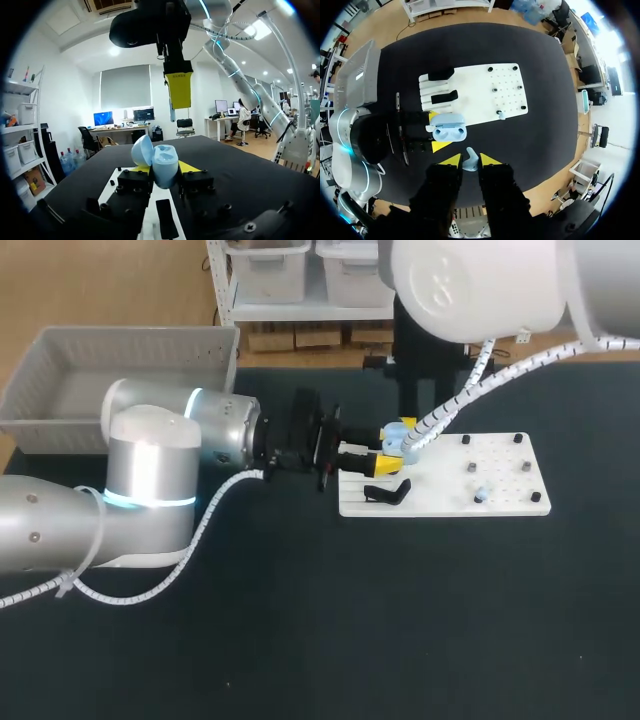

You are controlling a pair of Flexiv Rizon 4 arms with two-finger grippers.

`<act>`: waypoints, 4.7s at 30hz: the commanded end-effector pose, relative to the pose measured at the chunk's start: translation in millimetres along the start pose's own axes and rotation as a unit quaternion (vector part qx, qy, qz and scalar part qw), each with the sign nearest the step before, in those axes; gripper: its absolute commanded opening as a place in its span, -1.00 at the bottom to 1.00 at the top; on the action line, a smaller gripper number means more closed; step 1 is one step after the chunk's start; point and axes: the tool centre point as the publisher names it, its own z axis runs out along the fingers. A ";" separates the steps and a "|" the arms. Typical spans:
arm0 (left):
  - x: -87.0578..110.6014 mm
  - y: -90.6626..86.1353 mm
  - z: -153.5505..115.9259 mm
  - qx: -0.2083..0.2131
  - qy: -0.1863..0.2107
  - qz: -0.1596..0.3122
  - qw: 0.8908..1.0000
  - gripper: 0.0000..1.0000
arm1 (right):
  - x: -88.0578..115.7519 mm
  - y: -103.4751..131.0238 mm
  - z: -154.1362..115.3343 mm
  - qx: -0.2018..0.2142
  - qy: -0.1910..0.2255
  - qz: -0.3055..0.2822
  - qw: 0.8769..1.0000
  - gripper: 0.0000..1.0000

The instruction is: Pick up each earbud case from the left stands, insert the matching earbuds, close the lid, and place the case in the box.

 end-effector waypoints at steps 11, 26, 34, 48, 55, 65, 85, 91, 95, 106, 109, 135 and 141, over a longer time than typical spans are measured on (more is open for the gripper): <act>-3.5 -6.7 1.8 -0.014 0.002 0.009 1.000 -1.00 | -3.0 5.4 8.1 -0.024 0.008 0.076 0.997 -1.00; -3.1 -6.9 1.4 -0.014 0.002 0.010 1.000 -1.00 | -4.5 11.7 8.2 0.023 -0.046 0.121 0.991 -1.00; -3.1 -6.9 1.4 -0.014 0.002 0.010 1.000 -1.00 | -4.5 11.7 8.2 0.023 -0.046 0.121 0.991 -1.00; -3.1 -6.9 1.4 -0.014 0.002 0.010 1.000 -1.00 | -8.6 20.6 14.7 0.038 -0.013 0.136 0.990 -1.00; -3.1 -6.9 1.4 -0.014 0.002 0.010 1.000 -1.00 | -11.6 20.2 19.6 0.044 0.013 0.150 0.988 -1.00; -3.1 -6.9 1.4 -0.014 0.002 0.010 1.000 -1.00 | -14.2 24.0 17.6 0.043 0.018 0.154 0.987 -1.00; -3.1 -6.9 1.4 -0.014 0.002 0.010 1.000 -1.00 | -18.5 21.4 26.1 0.050 0.033 0.170 0.984 -1.00; -3.1 -6.9 1.4 -0.014 0.002 0.010 1.000 -1.00 | -20.2 20.0 28.2 0.048 0.033 0.174 0.983 -1.00; -3.1 -6.9 1.4 -0.014 0.002 0.010 1.000 -1.00 | -20.5 20.1 28.7 0.049 0.034 0.177 0.982 -1.00; -3.1 -6.9 1.4 -0.014 0.002 0.010 1.000 -1.00 | -18.6 21.9 34.0 0.046 0.044 0.172 0.983 0.46; -3.1 -6.9 1.4 -0.014 0.002 0.010 1.000 -1.00 | -15.0 20.3 32.8 0.036 0.047 0.163 0.985 1.00; -3.1 -6.9 1.4 -0.014 0.002 0.010 1.000 -1.00 | 14.7 -84.5 29.2 -0.079 -0.108 0.140 0.981 1.00; -3.1 -6.9 1.4 -0.014 0.002 0.010 1.000 -1.00 | 8.5 -91.3 39.8 -0.078 -0.103 0.122 0.984 1.00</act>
